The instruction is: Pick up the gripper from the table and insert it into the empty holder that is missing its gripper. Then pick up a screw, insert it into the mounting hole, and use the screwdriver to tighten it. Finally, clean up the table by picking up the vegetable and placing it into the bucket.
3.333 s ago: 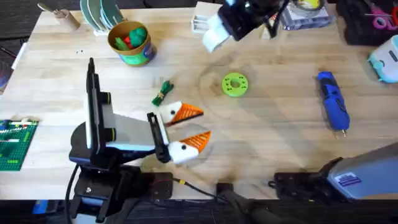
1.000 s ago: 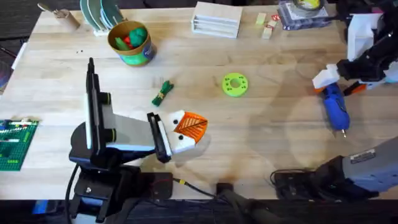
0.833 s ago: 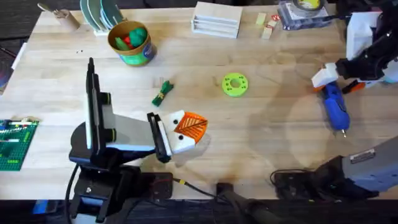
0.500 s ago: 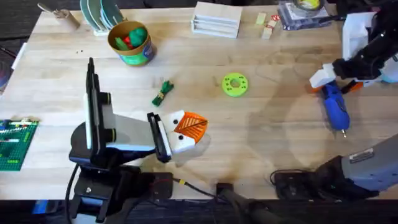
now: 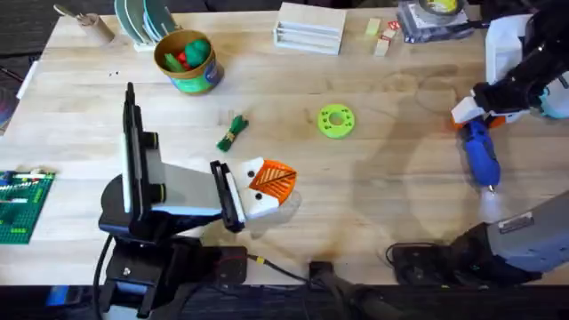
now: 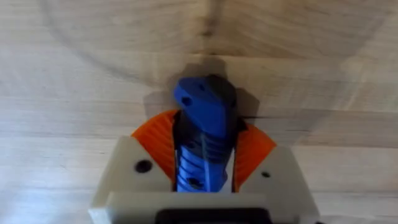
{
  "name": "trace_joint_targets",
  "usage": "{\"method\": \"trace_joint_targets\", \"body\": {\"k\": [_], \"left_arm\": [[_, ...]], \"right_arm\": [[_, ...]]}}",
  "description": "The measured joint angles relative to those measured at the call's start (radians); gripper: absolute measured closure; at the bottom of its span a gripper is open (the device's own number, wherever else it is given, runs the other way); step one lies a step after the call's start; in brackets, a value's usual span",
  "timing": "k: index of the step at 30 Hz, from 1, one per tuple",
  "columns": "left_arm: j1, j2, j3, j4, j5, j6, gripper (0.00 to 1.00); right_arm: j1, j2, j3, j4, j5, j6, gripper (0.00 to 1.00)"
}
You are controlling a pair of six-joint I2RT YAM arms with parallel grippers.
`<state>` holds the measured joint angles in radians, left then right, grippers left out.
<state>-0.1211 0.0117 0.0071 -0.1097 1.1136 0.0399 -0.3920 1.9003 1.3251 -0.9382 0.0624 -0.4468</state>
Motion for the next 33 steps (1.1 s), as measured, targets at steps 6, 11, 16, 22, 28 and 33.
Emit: {"method": "trace_joint_targets", "body": {"k": [6,11,16,22,28,33], "left_arm": [[0.000,0.000,0.000,0.000,0.000,0.000,0.995],[0.000,0.000,0.000,0.000,0.000,0.000,0.995],[0.000,0.000,0.000,0.000,0.000,0.000,0.995],[0.000,0.000,0.000,0.000,-0.002,0.000,0.995],[0.000,0.000,0.000,0.000,-0.004,0.000,0.995],[0.000,0.000,0.000,0.000,-0.004,0.000,0.995]], "right_arm": [[0.000,0.001,0.000,0.006,0.011,-0.002,0.808],[0.001,0.005,0.000,0.008,0.011,-0.003,0.983],[0.001,0.006,0.000,0.007,0.011,-0.003,0.976],[0.003,0.007,0.017,-0.006,-0.013,0.032,0.976],[0.011,-0.031,0.050,0.023,-0.041,0.069,0.976],[0.011,-0.209,0.055,0.085,-0.045,0.127,0.976]]}}
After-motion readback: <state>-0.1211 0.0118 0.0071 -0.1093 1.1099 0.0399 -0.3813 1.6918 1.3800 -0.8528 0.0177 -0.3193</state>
